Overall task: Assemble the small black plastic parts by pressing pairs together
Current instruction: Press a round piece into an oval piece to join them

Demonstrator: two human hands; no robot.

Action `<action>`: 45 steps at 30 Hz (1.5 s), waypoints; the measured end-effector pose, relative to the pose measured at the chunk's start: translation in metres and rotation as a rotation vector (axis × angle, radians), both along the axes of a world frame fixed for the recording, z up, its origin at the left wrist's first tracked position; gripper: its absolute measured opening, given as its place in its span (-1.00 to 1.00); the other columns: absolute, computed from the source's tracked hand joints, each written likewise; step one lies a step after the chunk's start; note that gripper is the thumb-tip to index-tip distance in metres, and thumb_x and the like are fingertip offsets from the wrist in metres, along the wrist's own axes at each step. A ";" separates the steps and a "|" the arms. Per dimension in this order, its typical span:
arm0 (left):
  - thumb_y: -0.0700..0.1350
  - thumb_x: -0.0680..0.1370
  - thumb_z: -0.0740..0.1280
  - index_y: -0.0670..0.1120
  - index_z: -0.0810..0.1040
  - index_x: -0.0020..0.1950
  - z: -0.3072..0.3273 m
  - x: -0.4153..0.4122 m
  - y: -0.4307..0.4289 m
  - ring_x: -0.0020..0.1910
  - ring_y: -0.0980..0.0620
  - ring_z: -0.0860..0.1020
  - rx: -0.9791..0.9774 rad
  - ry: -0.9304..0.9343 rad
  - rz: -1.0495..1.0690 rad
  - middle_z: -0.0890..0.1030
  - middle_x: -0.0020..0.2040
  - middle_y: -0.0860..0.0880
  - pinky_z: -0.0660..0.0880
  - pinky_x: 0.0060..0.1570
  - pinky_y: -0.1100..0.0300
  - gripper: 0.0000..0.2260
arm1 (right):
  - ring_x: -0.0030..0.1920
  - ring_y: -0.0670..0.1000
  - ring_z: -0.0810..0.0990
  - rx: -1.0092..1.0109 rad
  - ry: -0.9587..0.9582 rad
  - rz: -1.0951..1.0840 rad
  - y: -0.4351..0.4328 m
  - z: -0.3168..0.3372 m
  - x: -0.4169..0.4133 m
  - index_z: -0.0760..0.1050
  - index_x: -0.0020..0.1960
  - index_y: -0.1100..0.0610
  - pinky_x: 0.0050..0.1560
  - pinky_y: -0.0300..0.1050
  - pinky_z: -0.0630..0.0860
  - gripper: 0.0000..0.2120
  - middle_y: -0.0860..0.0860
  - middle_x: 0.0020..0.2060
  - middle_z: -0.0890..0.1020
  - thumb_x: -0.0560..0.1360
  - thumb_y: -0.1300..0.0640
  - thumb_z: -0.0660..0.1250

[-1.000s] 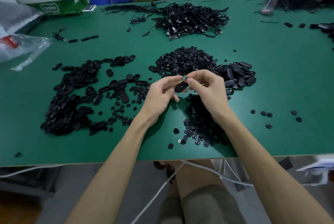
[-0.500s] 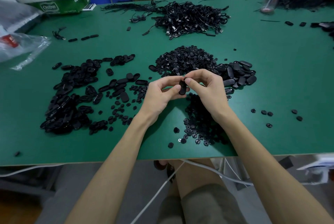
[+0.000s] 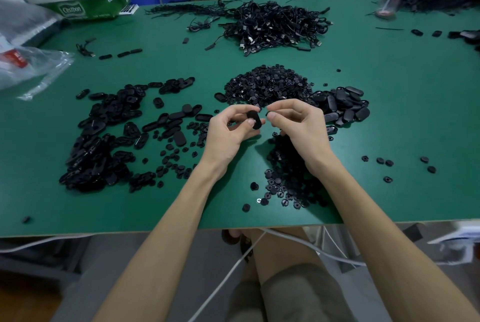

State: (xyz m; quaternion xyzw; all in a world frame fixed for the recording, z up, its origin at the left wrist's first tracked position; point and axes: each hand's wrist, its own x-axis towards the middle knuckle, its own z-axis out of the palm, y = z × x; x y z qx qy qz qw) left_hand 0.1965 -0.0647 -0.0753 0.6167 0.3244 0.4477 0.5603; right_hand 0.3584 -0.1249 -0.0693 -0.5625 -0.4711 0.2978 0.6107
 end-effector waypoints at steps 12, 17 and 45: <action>-0.26 0.57 0.48 -0.25 0.61 0.08 -0.004 0.001 0.002 -0.06 -0.14 0.75 -0.033 -0.050 0.115 0.73 -0.04 -0.18 0.66 -0.12 0.12 -0.87 | -0.13 0.02 0.72 -0.010 -0.069 -0.041 0.001 0.000 -0.002 0.69 -0.07 0.09 -0.12 -0.20 0.59 -0.92 -0.01 -0.21 0.75 0.47 0.21 0.56; -0.28 0.58 0.46 -0.27 0.61 0.06 -0.004 0.001 0.002 -0.06 -0.16 0.75 -0.009 -0.057 0.075 0.73 -0.05 -0.20 0.67 -0.08 0.11 -0.90 | -0.19 -0.18 0.64 0.012 -0.197 -0.078 0.000 0.000 -0.004 0.70 -0.08 0.06 -0.06 -0.29 0.54 -0.94 -0.10 -0.21 0.72 0.49 0.20 0.52; -0.28 0.55 0.46 -0.12 0.64 0.02 -0.007 0.003 0.001 -0.12 -0.04 0.73 0.154 0.137 0.063 0.73 -0.10 -0.10 0.66 -0.03 0.08 -0.90 | -0.24 -0.19 0.53 0.017 -0.466 -0.104 0.000 -0.003 -0.008 0.68 -0.08 0.05 -0.16 -0.39 0.44 -0.89 -0.11 -0.20 0.66 0.49 0.24 0.52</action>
